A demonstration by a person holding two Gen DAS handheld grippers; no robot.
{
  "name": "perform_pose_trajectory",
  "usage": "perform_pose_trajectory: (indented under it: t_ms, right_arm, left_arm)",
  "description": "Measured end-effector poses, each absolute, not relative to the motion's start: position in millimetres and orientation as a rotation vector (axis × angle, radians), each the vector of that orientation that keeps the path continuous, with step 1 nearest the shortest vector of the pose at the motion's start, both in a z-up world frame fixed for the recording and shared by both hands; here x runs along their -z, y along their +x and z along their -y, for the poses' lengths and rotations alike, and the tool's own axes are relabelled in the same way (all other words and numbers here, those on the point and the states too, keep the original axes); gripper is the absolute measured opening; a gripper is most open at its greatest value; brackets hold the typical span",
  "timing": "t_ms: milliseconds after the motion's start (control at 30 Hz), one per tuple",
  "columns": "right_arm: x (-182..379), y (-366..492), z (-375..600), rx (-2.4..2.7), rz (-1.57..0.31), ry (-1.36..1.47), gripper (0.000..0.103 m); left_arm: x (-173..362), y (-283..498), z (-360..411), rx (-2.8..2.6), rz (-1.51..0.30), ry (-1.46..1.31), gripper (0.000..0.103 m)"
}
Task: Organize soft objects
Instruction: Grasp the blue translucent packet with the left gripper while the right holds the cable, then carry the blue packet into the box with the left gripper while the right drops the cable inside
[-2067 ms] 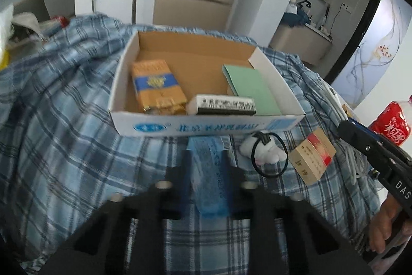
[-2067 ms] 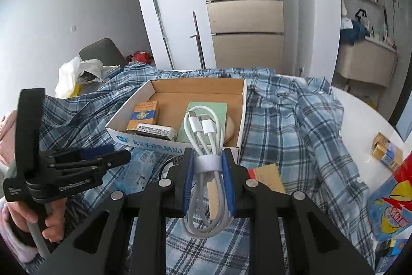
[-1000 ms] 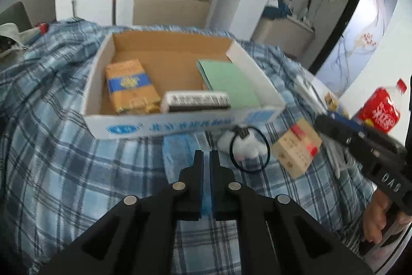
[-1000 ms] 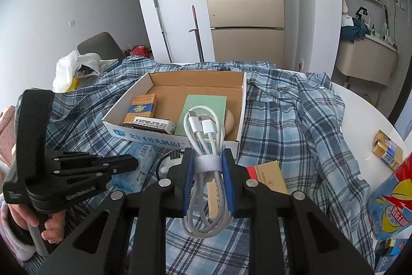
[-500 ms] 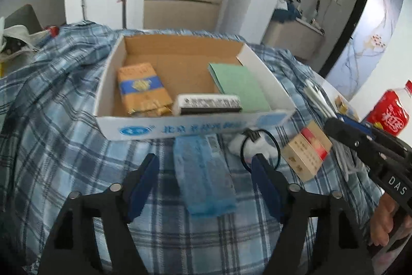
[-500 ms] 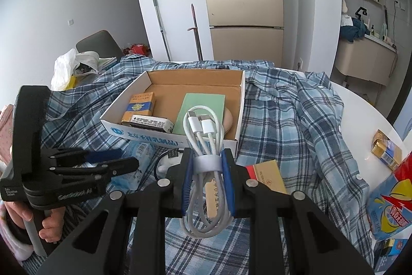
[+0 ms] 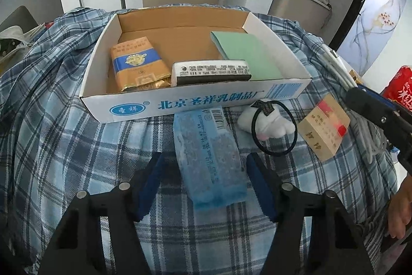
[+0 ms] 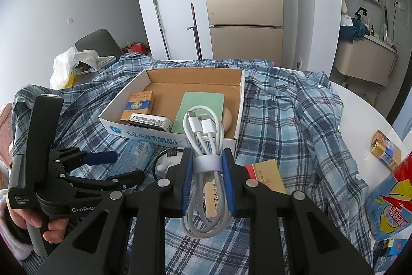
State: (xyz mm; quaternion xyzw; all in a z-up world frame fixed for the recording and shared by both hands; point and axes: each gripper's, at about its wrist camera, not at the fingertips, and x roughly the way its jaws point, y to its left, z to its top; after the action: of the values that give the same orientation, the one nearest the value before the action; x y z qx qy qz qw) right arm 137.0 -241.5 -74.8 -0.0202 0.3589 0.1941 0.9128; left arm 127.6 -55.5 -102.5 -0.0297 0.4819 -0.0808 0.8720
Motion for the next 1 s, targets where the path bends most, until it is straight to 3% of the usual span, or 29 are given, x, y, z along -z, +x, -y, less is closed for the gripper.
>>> perform_pose_trajectory:
  t_ms: [267,333,400,833,1000]
  right_arm:
    - [75,137,242,-0.399,-0.740,-0.042,0.021]
    - [75,137,241,-0.396,-0.738,-0.043,0.021]
    - [74,137,242,-0.387,-0.731,-0.049,0.021]
    - [67,131,244,-0.364,-0.673,-0.051,0.021]
    - [66,133,245,-0.356,-0.673,-0.043,0.021]
  left_arm:
    - [102,128,55,0.168,-1.001,-0.062,0.055]
    - [101,127,55,0.173,-0.996,-0.064,0.046]
    - [96,123,55,0.190,-0.970,-0.063,0.044]
    - [48,77,74,0.236,-0.614,0.050,0.044]
    - [38,73,67,0.228,-0.563,0.017,0.044]
